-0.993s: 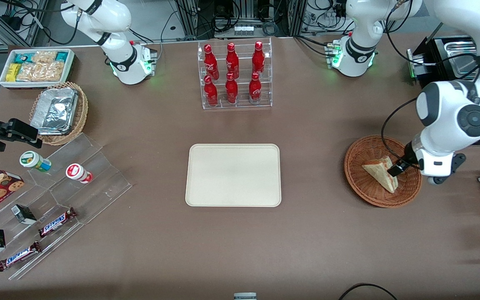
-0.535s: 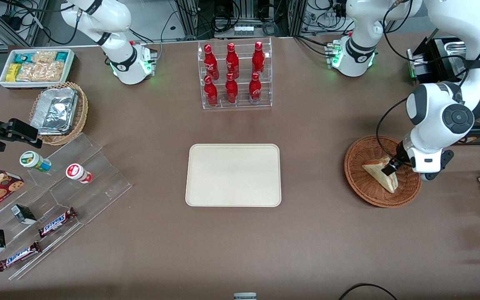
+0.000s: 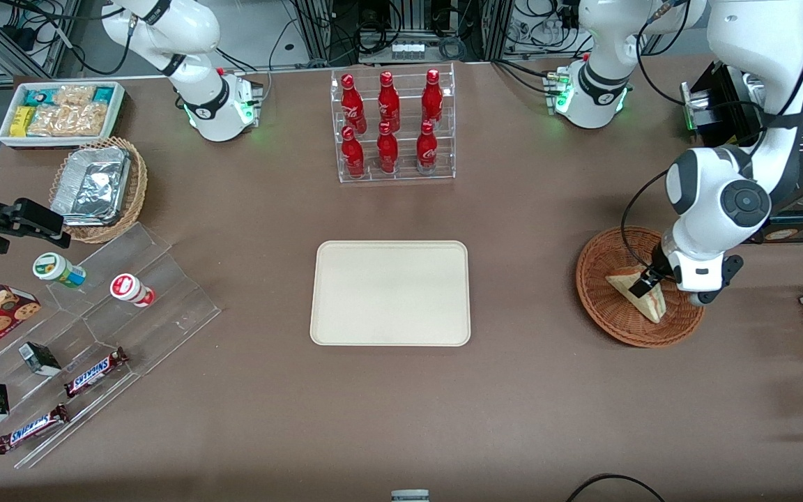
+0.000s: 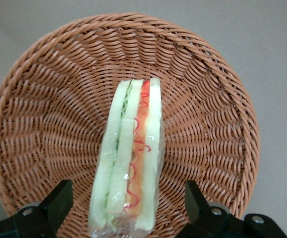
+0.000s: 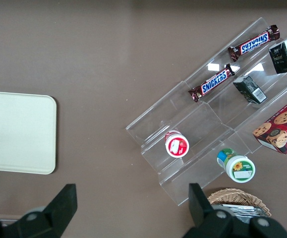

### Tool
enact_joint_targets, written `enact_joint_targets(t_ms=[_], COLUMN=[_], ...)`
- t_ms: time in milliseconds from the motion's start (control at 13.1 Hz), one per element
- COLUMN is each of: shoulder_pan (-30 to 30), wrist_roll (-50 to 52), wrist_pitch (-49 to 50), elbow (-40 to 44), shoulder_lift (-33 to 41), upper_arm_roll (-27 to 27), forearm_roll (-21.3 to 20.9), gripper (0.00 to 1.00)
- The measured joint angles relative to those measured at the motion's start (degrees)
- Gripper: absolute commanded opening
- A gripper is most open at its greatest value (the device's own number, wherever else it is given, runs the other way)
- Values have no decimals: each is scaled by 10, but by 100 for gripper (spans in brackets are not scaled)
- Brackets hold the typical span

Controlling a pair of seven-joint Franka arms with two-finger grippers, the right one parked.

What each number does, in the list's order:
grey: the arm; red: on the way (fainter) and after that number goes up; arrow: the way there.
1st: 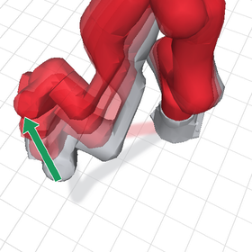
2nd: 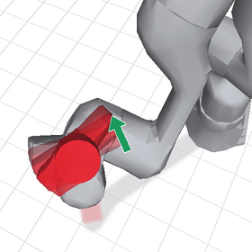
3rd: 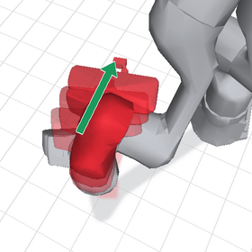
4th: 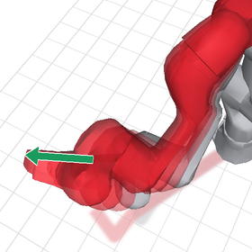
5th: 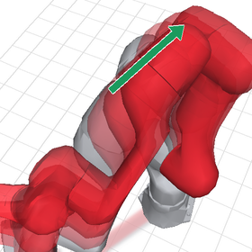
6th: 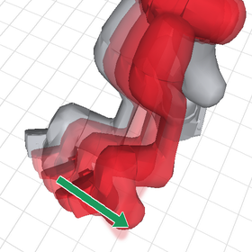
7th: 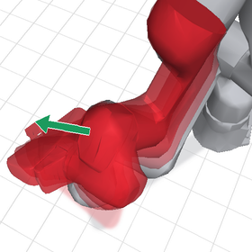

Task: Place sandwich from basket to tray
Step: 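Close the left gripper on the sandwich's crust edge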

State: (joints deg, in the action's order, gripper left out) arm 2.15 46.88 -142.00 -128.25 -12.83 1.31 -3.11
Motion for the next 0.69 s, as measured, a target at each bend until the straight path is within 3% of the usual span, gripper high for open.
enact_joint_targets(t_ms=[153,229,688], shoulder_pan=[1,1,1], wrist_roll=[10,13,14], wrist_pitch=[-9,-10,-6], elbow=[0,0,6], shoulder_lift=[-10,-12,-9], upper_arm_roll=[-1,-1,-5], forearm_roll=[0,0,0], gripper=[13,0,0])
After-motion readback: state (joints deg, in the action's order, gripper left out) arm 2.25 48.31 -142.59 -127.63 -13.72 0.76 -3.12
